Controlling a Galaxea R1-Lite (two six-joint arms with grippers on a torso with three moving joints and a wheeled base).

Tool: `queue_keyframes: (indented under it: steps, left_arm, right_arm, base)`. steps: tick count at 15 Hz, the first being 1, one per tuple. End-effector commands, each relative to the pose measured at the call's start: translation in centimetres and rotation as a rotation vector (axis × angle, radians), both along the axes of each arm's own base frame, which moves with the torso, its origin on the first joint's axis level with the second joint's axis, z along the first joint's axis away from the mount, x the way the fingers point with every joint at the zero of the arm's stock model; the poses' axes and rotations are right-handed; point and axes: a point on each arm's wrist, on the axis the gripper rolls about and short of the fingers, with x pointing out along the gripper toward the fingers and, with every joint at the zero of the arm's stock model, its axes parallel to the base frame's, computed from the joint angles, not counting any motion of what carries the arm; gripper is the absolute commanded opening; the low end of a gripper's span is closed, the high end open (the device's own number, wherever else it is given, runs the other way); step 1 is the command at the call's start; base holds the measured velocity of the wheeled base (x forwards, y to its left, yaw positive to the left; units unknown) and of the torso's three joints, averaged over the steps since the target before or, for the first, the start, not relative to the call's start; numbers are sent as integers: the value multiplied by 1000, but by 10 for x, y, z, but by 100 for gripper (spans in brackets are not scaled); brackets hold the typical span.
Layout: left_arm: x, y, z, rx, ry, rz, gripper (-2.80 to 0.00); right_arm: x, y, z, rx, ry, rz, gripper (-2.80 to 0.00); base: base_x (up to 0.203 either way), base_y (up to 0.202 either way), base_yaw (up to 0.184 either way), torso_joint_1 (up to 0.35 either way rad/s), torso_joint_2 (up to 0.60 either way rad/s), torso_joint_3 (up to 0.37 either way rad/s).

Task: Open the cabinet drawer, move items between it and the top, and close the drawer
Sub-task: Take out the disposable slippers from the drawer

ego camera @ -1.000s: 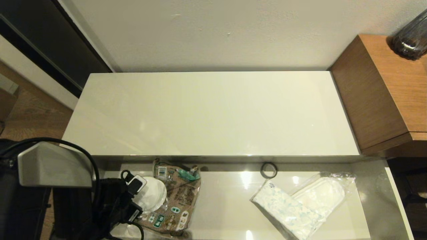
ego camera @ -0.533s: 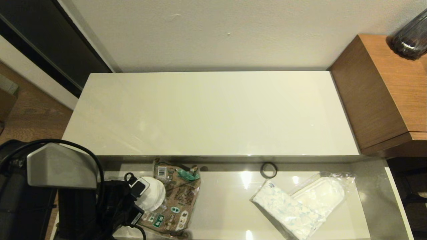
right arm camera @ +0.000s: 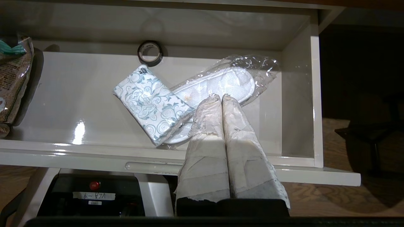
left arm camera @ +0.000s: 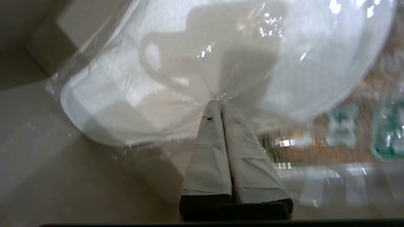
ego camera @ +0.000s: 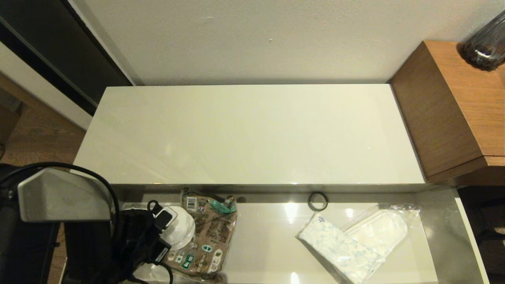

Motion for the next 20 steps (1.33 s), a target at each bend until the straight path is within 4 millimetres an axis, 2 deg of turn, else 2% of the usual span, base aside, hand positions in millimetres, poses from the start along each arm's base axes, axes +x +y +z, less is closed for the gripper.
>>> queue_keyframes:
  steps: [1, 5, 8, 11, 12, 14, 18, 20]
  left_arm:
    - [-6, 0, 36, -11, -47, -10, -280]
    - [-27, -1, 75, -32, 17, -43, -280]
    - [-40, -7, 85, -65, 74, -49, -280]
    - [-47, -7, 78, -47, 164, -44, -280]
    - [-44, -8, 78, -48, 170, -41, 0]
    - [-39, -17, 70, -56, 185, -44, 0]
    - [-4, -64, 55, -86, 140, 13, 0]
    - [-3, -79, 45, -83, 146, 10, 0]
  right_arm:
    - [0, 0, 0, -1, 2, 0, -280]
    - [0, 0, 0, -1, 2, 0, -280]
    - [0, 0, 0, -1, 2, 0, -280]
    - [0, 0, 0, -1, 2, 0, -280]
    - [0, 0, 0, -1, 2, 0, -280]
    - [0, 0, 0, -1, 2, 0, -280]
    - [0, 0, 0, -1, 2, 0, -280]
    - [0, 0, 0, -1, 2, 1, -280]
  base:
    - [0, 0, 0, 0, 0, 0]
    - [0, 0, 0, 0, 0, 0]
    - [0, 0, 0, 0, 0, 0]
    - [0, 0, 0, 0, 0, 0]
    - [0, 0, 0, 0, 0, 0]
    - [0, 0, 0, 0, 0, 0]
    - [0, 0, 0, 0, 0, 0]
    - [0, 0, 0, 0, 0, 0]
